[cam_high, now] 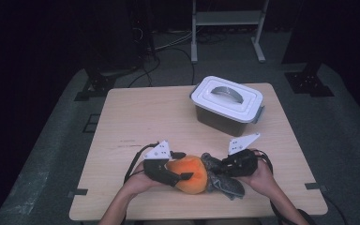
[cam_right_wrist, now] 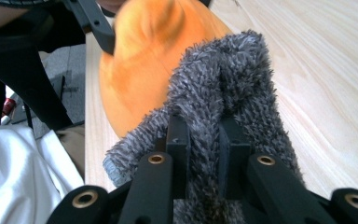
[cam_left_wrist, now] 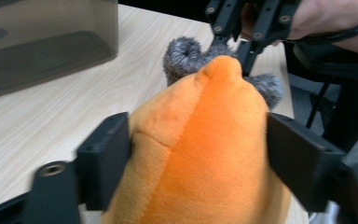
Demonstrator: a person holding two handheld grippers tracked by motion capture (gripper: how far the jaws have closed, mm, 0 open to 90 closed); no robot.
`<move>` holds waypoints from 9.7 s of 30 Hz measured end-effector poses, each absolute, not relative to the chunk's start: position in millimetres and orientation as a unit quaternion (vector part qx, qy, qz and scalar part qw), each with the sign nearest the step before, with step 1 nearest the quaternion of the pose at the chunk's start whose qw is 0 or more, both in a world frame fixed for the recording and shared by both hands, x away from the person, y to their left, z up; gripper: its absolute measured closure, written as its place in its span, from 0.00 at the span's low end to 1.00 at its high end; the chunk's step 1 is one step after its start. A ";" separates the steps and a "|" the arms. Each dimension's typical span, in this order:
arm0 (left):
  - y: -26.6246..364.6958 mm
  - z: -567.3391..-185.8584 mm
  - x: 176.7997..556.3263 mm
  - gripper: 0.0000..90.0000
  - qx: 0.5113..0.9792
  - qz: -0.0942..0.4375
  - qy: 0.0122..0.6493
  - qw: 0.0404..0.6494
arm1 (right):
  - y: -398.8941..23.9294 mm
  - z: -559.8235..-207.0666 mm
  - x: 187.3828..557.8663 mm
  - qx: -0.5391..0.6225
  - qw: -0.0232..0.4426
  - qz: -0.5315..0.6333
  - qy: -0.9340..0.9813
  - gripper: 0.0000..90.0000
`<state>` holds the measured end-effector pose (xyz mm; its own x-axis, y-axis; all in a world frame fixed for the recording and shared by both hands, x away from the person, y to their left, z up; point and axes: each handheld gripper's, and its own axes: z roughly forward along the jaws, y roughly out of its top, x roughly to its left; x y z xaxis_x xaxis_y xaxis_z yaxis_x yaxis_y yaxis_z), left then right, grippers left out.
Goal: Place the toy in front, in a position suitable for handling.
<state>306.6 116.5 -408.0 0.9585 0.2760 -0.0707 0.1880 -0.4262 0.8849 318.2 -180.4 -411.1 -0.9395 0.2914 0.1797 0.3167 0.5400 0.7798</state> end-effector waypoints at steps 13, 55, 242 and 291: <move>100.7 -386.0 295.4 0.54 0.856 0.080 0.134 0.492 | -177.3 -370.4 297.3 -0.132 -0.015 -0.532 -0.836 0.85; 115.4 -393.2 302.3 0.38 0.856 0.056 0.131 0.496 | -173.5 -384.4 304.5 -0.143 -0.020 -0.494 -0.857 0.86; 87.9 -409.7 285.9 0.22 0.879 0.119 0.095 0.451 | -180.3 -396.2 303.6 -0.150 -0.021 -0.474 -0.867 0.85; 87.3 -412.4 273.5 0.37 0.893 0.072 -0.005 0.443 | -177.4 -392.5 301.0 -0.115 0.051 -0.478 -0.869 0.85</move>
